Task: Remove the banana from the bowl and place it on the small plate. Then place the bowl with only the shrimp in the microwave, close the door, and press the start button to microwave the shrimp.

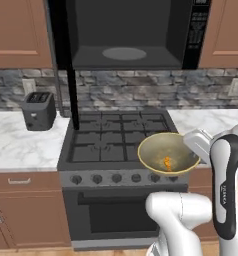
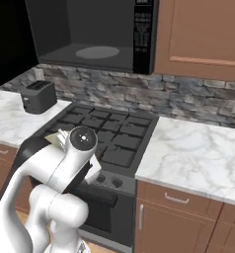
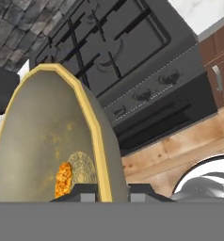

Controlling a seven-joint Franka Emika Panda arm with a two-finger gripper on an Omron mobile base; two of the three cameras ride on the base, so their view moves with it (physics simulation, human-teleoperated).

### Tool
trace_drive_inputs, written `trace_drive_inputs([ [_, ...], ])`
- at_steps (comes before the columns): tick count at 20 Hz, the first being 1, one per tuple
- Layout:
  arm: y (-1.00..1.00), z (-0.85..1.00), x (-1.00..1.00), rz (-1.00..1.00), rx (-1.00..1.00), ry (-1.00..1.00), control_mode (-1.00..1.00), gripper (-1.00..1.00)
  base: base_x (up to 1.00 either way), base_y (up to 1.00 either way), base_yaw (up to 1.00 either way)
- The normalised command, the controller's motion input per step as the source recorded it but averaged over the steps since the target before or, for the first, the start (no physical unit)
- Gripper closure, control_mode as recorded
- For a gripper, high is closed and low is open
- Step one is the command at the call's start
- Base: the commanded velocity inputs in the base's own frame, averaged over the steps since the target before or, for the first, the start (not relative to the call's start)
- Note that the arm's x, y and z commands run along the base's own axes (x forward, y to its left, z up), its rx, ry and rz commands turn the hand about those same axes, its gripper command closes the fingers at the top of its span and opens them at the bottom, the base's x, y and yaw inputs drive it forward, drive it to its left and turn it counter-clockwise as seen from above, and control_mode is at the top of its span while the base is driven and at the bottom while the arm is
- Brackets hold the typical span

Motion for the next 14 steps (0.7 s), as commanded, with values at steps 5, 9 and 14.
trace_drive_inputs([
  [5,0.0,0.0,0.0,0.0,0.0,0.0,1.0,1.0,0.38,0.29,-0.22],
  [9,0.0,0.0,0.0,0.0,0.0,0.0,1.0,1.0,0.36,0.15,-0.24],
  [14,0.0,0.0,0.0,0.0,0.0,0.0,1.0,1.0,0.42,0.29,-0.2],
])
